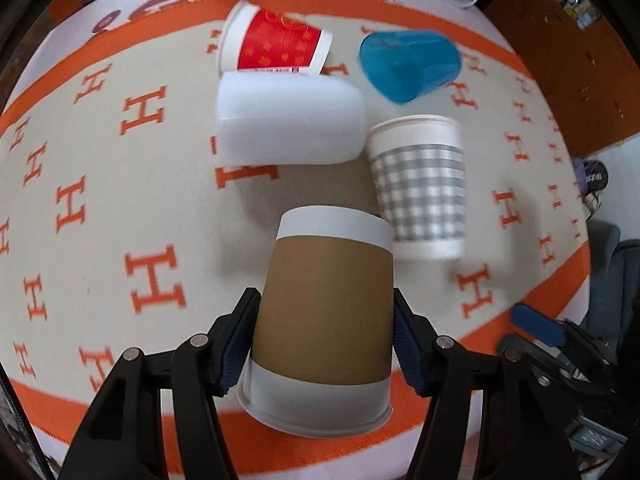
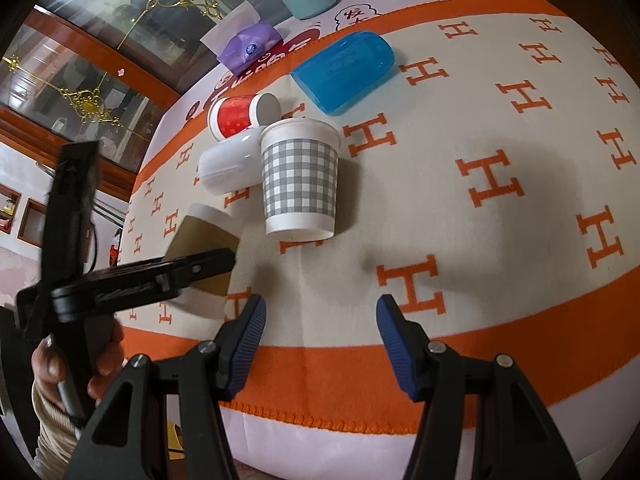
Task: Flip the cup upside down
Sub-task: 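Lift the brown cup with the left tool and carry it toward the right tool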
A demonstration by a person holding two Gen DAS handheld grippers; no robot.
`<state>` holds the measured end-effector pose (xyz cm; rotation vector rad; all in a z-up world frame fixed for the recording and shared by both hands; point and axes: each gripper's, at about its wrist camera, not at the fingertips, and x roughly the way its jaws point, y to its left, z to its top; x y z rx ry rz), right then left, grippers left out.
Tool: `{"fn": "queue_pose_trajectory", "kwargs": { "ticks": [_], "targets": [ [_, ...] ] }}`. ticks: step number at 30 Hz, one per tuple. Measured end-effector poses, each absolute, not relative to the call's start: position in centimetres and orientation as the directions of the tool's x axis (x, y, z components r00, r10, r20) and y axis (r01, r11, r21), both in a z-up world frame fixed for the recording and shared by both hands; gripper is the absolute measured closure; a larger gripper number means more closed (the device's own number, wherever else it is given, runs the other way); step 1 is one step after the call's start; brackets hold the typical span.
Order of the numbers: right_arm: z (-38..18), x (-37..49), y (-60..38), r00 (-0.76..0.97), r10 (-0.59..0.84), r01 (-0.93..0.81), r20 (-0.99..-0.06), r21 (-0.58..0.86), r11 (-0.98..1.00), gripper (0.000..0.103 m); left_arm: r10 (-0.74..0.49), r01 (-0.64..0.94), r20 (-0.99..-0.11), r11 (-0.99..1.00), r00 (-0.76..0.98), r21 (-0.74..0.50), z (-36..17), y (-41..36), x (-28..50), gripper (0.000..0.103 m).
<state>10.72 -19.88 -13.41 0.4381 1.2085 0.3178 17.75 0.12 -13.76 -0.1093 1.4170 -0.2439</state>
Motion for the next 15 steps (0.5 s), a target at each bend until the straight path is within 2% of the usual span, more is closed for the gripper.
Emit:
{"fn": "queue_pose_trajectory", "kwargs": {
  "ticks": [5, 15],
  "targets": [
    [-13.7, 9.4, -20.2, 0.325, 0.472, 0.006, -0.819, 0.501, 0.865, 0.045, -0.285, 0.031, -0.946, 0.958, 0.156, -0.284, -12.6, 0.4, 14.5, 0.042],
    [-15.1, 7.4, -20.7, 0.299, 0.488, 0.03, -0.82, 0.519, 0.854, 0.045, -0.33, -0.191, -0.933, 0.916, 0.148, -0.354, -16.9, 0.8, 8.4, 0.042]
  ]
}}
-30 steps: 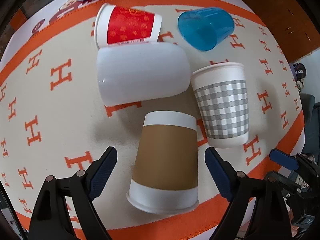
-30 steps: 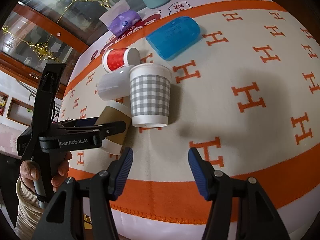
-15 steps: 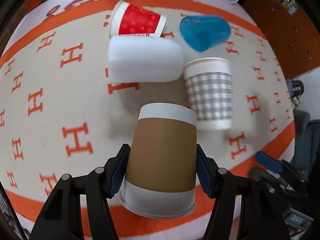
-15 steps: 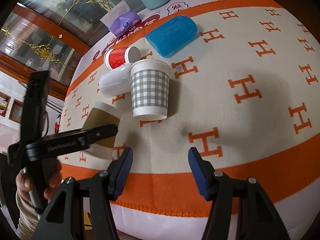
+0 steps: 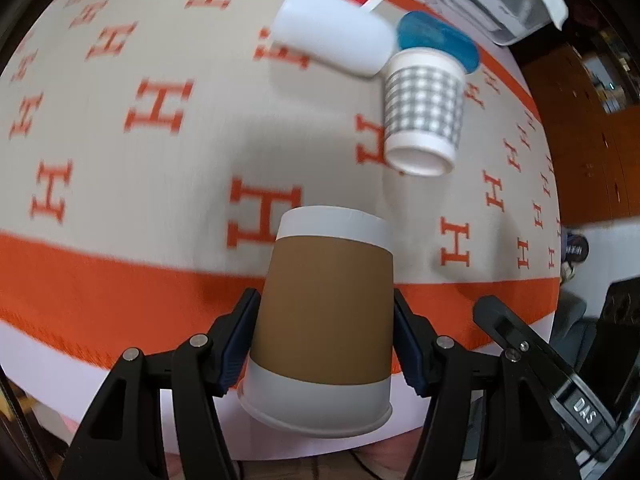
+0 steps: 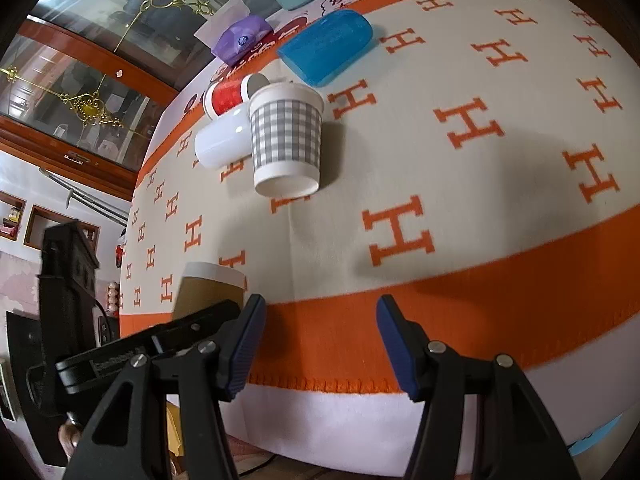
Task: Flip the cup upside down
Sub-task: 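Lift the brown cup with the left tool and carry it toward the right tool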
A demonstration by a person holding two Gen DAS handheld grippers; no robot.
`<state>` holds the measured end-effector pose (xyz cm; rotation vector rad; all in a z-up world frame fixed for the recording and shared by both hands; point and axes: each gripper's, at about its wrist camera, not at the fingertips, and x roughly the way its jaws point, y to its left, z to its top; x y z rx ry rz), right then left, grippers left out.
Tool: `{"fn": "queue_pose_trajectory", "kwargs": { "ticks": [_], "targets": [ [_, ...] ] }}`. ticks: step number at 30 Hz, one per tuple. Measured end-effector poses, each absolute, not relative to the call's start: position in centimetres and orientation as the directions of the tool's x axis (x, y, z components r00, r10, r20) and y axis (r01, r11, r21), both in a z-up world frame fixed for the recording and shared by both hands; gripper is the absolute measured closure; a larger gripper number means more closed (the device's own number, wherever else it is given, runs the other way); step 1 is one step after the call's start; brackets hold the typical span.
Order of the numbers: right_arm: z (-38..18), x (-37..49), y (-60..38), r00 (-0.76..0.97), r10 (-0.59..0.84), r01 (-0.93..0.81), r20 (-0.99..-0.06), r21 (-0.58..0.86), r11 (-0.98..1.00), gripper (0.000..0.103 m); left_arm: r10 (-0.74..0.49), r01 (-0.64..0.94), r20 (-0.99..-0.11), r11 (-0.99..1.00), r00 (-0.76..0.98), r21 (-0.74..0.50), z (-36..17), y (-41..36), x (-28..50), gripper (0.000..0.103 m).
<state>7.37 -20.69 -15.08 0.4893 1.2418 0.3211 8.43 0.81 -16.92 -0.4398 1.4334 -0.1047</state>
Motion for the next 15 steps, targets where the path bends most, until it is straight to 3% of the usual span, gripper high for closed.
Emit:
{"fn": "queue_pose_trajectory", "kwargs": {
  "ticks": [3, 7, 15],
  "targets": [
    [-15.3, 6.9, -20.6, 0.296, 0.489, 0.022, -0.82, 0.518, 0.855, 0.045, -0.313, -0.203, -0.938, 0.919, 0.147, -0.338, -17.7, 0.7, 8.0, 0.04],
    [-15.8, 6.4, -20.6, 0.284, 0.495, 0.028, -0.821, 0.523, 0.852, 0.045, -0.295, -0.208, -0.943, 0.923, 0.151, -0.322, -18.3, 0.4, 7.8, 0.022],
    [-15.7, 5.5, -19.8, 0.271, 0.498, 0.007, -0.824, 0.519, 0.855, 0.045, -0.291, -0.161, -0.937, 0.933, 0.193, -0.323, -16.6, 0.8, 7.4, 0.02]
  ]
}}
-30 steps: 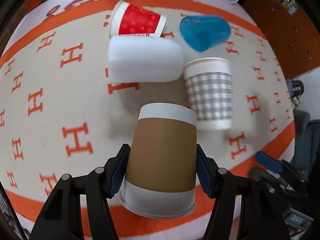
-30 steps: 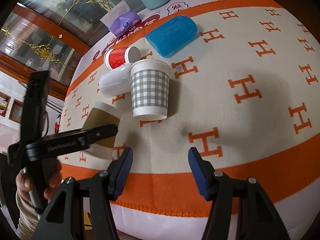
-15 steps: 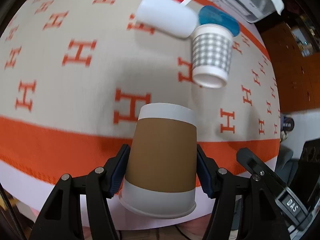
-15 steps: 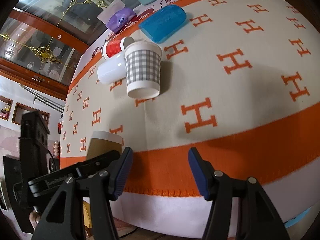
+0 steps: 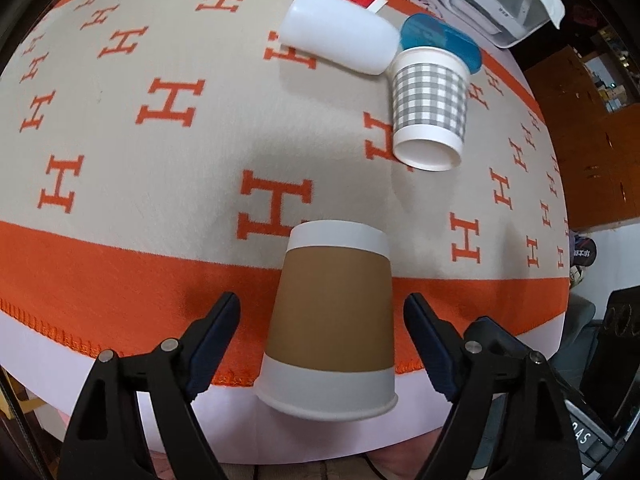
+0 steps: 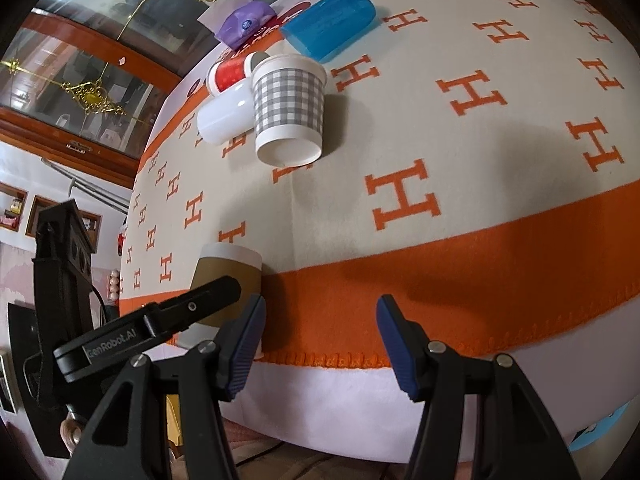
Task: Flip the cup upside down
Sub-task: 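Lift the brown cup with the left tool and carry it toward the right tool, then close the right tool on the brown cup while the left tool releases it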
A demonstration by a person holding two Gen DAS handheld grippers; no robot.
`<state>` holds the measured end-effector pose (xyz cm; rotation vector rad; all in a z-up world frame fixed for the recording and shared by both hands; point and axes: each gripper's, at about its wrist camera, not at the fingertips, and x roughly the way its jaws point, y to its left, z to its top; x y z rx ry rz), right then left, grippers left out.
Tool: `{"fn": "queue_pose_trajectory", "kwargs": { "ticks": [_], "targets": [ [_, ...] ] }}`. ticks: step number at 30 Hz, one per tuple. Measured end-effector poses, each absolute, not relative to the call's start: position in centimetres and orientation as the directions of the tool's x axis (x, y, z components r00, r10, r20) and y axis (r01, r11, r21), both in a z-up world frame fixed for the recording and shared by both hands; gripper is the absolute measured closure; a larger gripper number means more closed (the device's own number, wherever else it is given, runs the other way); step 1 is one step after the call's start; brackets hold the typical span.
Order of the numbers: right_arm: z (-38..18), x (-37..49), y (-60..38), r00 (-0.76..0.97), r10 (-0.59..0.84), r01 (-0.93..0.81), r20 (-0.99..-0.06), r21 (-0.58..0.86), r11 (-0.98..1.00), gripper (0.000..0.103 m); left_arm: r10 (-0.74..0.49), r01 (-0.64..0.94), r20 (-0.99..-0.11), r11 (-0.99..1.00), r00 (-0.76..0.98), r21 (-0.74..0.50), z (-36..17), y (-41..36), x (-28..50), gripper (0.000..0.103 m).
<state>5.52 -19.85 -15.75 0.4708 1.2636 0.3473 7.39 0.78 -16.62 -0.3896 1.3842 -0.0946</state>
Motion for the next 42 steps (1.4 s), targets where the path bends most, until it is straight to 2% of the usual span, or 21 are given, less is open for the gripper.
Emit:
{"fn": "queue_pose_trajectory", "kwargs": {
  "ticks": [14, 21, 28, 33, 42],
  "targets": [
    [-12.9, 5.0, -17.7, 0.235, 0.535, -0.08, -0.811, 0.532, 0.843, 0.045, -0.251, 0.015, -0.927, 0.966, 0.28, -0.258, -10.3, 1.8, 5.4, 0.02],
    [-12.6, 5.6, -15.9, 0.171, 0.584, -0.109, -0.793, 0.574, 0.811, 0.045, -0.203, 0.029, -0.928, 0.978, 0.312, -0.204, -8.8, 4.7, 4.4, 0.02],
    [-13.9, 7.0, -14.7, 0.106, 0.629, -0.066, -0.77, 0.626, 0.777, 0.045, -0.197, 0.022, -0.92, 0.979, 0.337, -0.202, -9.6, 6.2, 3.6, 0.018],
    [-14.8, 8.2, -14.3, 0.08, 0.623, -0.027, -0.778, 0.623, 0.782, 0.045, -0.156, 0.008, -0.932, 0.987, 0.328, -0.162, -11.0, 6.9, 3.6, 0.018],
    [-16.4, 10.0, -11.9, 0.018, 0.599, -0.032, -0.801, 0.598, 0.801, 0.045, -0.165, -0.005, -0.934, 0.984, 0.316, -0.176, -13.0, 7.9, 3.9, 0.018]
  ]
}}
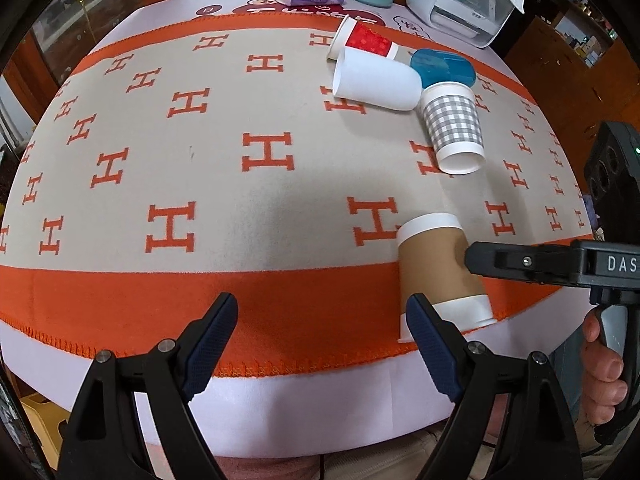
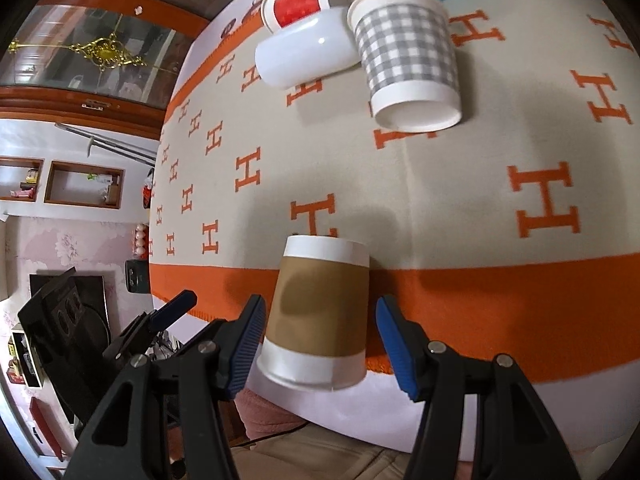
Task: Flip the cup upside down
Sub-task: 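Close the right tool on the brown cup while the left tool releases it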
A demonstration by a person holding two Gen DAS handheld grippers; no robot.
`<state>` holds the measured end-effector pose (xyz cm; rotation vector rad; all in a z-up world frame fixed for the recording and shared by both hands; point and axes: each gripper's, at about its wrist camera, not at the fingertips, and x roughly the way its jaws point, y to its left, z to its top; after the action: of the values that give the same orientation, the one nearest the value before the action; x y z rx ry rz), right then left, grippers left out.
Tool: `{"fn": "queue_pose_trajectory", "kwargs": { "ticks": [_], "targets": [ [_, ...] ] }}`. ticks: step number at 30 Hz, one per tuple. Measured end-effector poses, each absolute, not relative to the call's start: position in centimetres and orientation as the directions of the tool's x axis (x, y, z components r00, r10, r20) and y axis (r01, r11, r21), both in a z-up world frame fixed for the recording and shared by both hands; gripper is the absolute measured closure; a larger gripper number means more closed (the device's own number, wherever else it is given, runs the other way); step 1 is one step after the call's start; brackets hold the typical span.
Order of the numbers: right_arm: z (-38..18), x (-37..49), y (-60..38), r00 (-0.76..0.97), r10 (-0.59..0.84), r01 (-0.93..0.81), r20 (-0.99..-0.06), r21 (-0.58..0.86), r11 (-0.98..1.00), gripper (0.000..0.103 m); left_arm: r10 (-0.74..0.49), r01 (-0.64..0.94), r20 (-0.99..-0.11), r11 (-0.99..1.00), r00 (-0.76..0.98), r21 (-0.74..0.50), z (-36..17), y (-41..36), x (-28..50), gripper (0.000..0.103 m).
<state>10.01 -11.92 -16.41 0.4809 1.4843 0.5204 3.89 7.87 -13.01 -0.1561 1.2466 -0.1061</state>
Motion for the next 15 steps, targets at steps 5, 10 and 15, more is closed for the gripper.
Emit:
{"fn": "queue_pose_trajectory", "kwargs": {
  "ticks": [5, 10, 15],
  "targets": [
    [-17.5, 10.4, -11.6, -0.023, 0.601, -0.012, -0.799, 0.601, 0.799, 0.045, -0.177, -0.017, -0.934, 0.981, 0.311, -0.191, -13.6, 8.3, 4.1, 0.018],
    [-18.4, 10.6, -11.4, -0.05, 0.625, 0.011, -0.779, 0.625, 0.78, 0.045, -0.184, -0.032, -0.935, 0.979, 0.303, -0.203, -14.1, 8.7, 4.4, 0.018],
    [-18.5, 10.6, -11.1, -0.055, 0.629, 0.013, -0.775, 0.629, 0.777, 0.044, -0.184, -0.044, -0.936, 0.977, 0.3, -0.206, -14.5, 8.9, 4.6, 0.018]
  ]
}}
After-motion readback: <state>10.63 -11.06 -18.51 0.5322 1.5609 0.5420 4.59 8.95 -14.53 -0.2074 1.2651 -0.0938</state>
